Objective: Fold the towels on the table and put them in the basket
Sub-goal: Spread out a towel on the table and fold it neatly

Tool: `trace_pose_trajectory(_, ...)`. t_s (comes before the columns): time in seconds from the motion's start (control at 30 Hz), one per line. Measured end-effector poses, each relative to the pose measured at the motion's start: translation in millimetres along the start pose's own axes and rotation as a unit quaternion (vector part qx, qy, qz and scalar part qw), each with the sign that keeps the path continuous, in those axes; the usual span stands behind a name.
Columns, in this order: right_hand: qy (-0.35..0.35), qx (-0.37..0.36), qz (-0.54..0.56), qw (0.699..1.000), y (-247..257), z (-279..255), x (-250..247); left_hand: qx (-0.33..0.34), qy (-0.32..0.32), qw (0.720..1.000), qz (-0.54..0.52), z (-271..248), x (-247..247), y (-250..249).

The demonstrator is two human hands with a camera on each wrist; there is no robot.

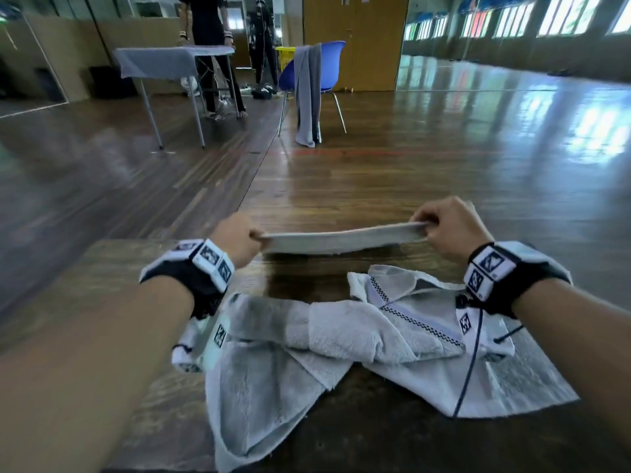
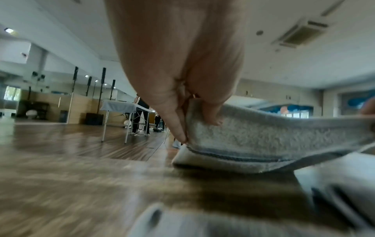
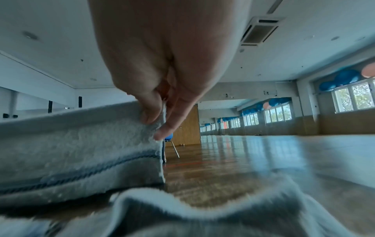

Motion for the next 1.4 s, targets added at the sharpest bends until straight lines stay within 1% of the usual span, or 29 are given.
trace_pose_trajectory(0.07, 0.01, 0.011, 0.018, 1.0, -2, -22, 5, -0.003, 0.012, 1.0, 0.001, -20, 11, 9)
trace_pose_trajectory(0.2, -0.014, 0.026, 0.072, 0.997, -4, -63, -4, 0.013, -0.021, 1.0, 0.01, -53, 9, 12)
trace_pose_trajectory(0.3, -0.033, 0.025, 0.141, 0.989, -6, -85, -23, 0.041, -0.066, 0.996, -0.034, -77, -9, 4)
trace_pose_trajectory(0.4, -0.046, 0.005, 0.216, 0.975, -3, -102, -45, 0.07, -0.107, 0.988, -0.085, -102, -33, -9)
trace_pose_trajectory(0.47, -0.049, -0.012, 0.236, 0.97, 1, -112, -64, 0.084, -0.11, 0.986, -0.095, -118, -47, -19)
trace_pose_trajectory(0.53, -0.024, -0.024, 0.223, 0.974, 4, -122, -81, 0.085, -0.099, 0.987, -0.097, -135, -59, -27)
trace_pose_trajectory(0.63, 0.053, -0.026, 0.241, 0.969, 11, -138, -104, 0.073, -0.053, 0.992, -0.089, -157, -69, -37)
trace_pose_trajectory(0.7, 0.101, -0.024, 0.26, 0.96, 16, -152, -121, 0.069, 0.002, 0.994, -0.085, -171, -71, -44)
trace_pose_trajectory(0.77, 0.149, -0.044, 0.239, 0.959, 25, -170, -137, 0.052, 0.066, 0.991, -0.101, -186, -69, -48)
trace_pose_trajectory(0.83, 0.209, -0.056, 0.232, 0.948, 34, -189, -145, 0.019, 0.124, 0.98, -0.154, -205, -68, -48)
trace_pose_trajectory(0.9, 0.275, -0.043, 0.261, 0.924, 42, -207, -150, -0.007, 0.189, 0.959, -0.213, -226, -64, -46)
trace_pose_trajectory(0.97, 0.322, -0.035, 0.278, 0.904, 47, -220, -148, -0.007, 0.251, 0.937, -0.242, -245, -57, -46)
trace_pose_trajectory(1.03, 0.342, -0.025, 0.269, 0.9, 48, -224, -141, -0.001, 0.275, 0.929, -0.248, -250, -50, -43)
trace_pose_trajectory(1.07, 0.34, -0.022, 0.259, 0.904, 46, -221, -136, -0.001, 0.27, 0.931, -0.247, -247, -47, -39)
trace_pose_trajectory(1.13, 0.315, -0.005, 0.242, 0.918, 39, -210, -122, -0.007, 0.239, 0.937, -0.253, -234, -40, -31)
trace_pose_trajectory(1.23, 0.234, 0.015, 0.193, 0.953, 19, -180, -94, -0.014, 0.168, 0.951, -0.261, -194, -29, -19)
trace_pose_trajectory(1.27, 0.198, 0.022, 0.176, 0.964, 12, -167, -85, -0.014, 0.134, 0.96, -0.246, -176, -27, -15)
trace_pose_trajectory(1.33, 0.142, 0.043, 0.149, 0.978, -3, -138, -69, -0.005, 0.058, 0.983, -0.172, -137, -27, -11)
trace_pose_trajectory(1.4, 0.099, 0.055, 0.113, 0.987, -15, -104, -54, 0.008, -0.004, 0.994, -0.107, -95, -27, -11)
Point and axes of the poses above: each hand's wrist, its own z-axis towards the middle knuckle, its own x-axis out of the palm, y = z × x, the point moved 8 cm from there along z, towards the middle knuckle, and after that the axes turned 8 degrees about -z, right-handed, at the moved point
